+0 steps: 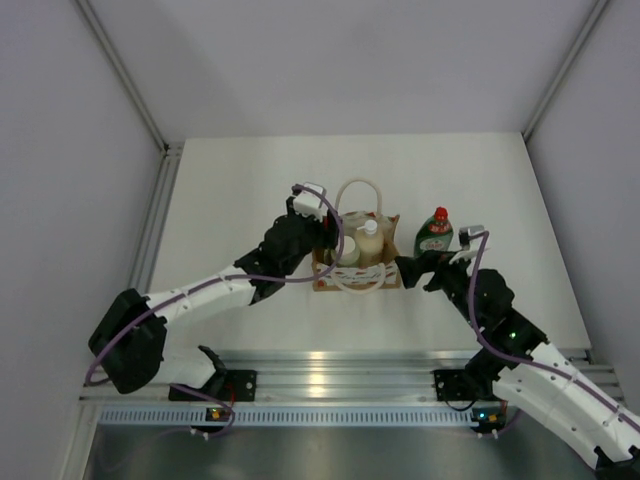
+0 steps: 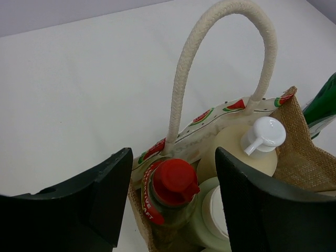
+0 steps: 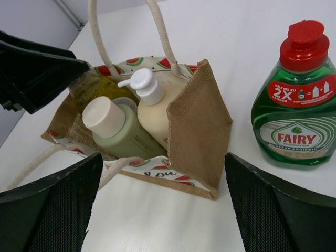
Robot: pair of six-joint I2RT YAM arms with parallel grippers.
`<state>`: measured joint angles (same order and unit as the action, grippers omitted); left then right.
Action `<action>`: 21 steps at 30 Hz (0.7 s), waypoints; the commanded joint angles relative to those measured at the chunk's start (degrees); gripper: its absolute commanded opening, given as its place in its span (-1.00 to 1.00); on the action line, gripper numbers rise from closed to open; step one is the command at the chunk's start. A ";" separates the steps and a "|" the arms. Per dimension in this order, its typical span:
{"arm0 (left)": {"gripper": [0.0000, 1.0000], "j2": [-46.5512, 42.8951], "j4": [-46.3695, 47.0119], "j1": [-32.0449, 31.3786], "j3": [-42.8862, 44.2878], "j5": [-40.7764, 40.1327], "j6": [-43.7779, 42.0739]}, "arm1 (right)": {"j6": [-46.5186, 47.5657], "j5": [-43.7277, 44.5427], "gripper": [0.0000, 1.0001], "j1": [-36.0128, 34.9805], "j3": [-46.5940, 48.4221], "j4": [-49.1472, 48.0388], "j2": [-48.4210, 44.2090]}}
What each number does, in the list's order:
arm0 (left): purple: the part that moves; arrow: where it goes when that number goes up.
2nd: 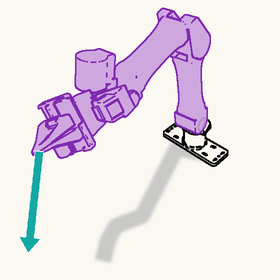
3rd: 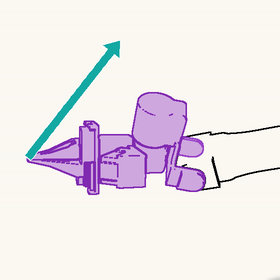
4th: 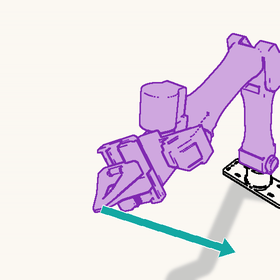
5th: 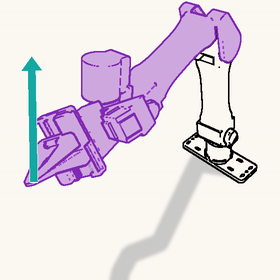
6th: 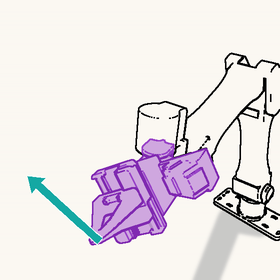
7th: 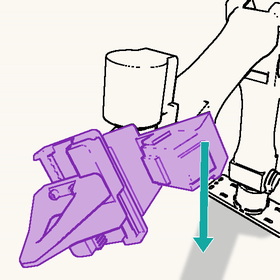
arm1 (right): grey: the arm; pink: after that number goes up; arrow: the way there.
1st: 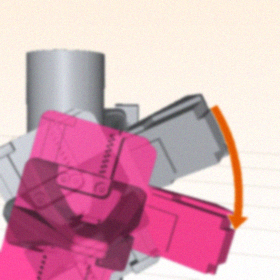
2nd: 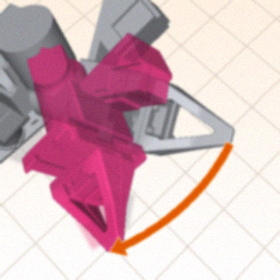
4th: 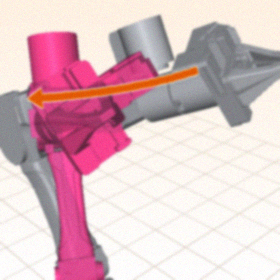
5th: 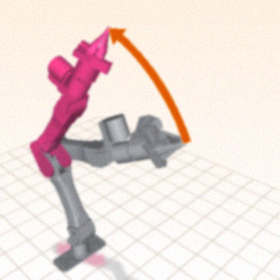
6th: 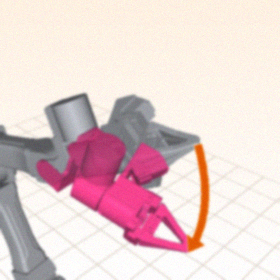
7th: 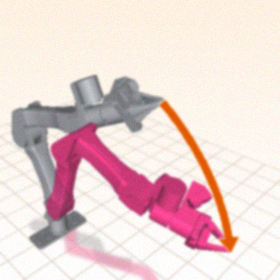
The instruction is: Take the personal care products out of the canvas bag
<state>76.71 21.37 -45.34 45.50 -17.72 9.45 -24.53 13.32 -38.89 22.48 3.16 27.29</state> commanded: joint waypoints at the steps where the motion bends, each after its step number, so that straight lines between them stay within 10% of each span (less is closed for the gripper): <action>1: 0.37 0.55 6.32 -0.62 -1.02 -0.56 0.74 | 1.07 1.44 0.89 -0.66 -0.16 1.50 -1.18; 21: 0.23 1.34 10.72 -1.59 -4.01 -2.24 -1.19 | 2.12 1.18 0.89 -0.83 -0.42 1.76 -1.01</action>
<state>77.45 27.00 -46.48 41.82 -19.22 8.99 -23.05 13.82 -38.89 22.04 4.19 26.44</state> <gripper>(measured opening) 0.620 0.947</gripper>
